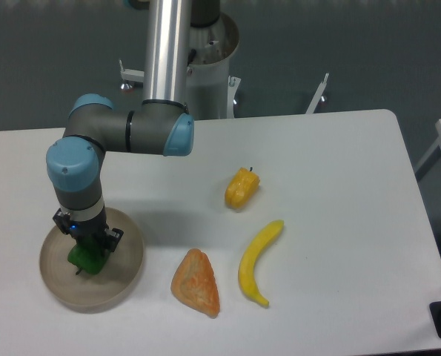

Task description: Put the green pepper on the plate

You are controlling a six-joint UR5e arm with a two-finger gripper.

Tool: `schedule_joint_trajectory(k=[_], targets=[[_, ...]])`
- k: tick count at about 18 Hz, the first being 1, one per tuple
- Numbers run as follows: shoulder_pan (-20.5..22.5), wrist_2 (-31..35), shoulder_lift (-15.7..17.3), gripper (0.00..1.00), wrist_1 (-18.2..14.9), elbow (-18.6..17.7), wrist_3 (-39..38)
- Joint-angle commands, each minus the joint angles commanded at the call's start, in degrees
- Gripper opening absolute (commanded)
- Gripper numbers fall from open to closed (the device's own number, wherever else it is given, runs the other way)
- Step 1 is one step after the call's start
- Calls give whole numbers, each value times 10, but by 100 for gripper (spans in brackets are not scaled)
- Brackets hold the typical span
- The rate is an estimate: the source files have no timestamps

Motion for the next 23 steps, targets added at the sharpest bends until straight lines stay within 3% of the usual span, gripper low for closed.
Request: schedule_joint_trajectory(k=[2,7,9,16,23], targets=[[0,0,4,89,0,1,1],[11,5,20,96,-7,11,32],[36,6,36,97,-11,11,60],[139,7,78,99,-73,7,219],[213,30,80,99,-79,-1,355]])
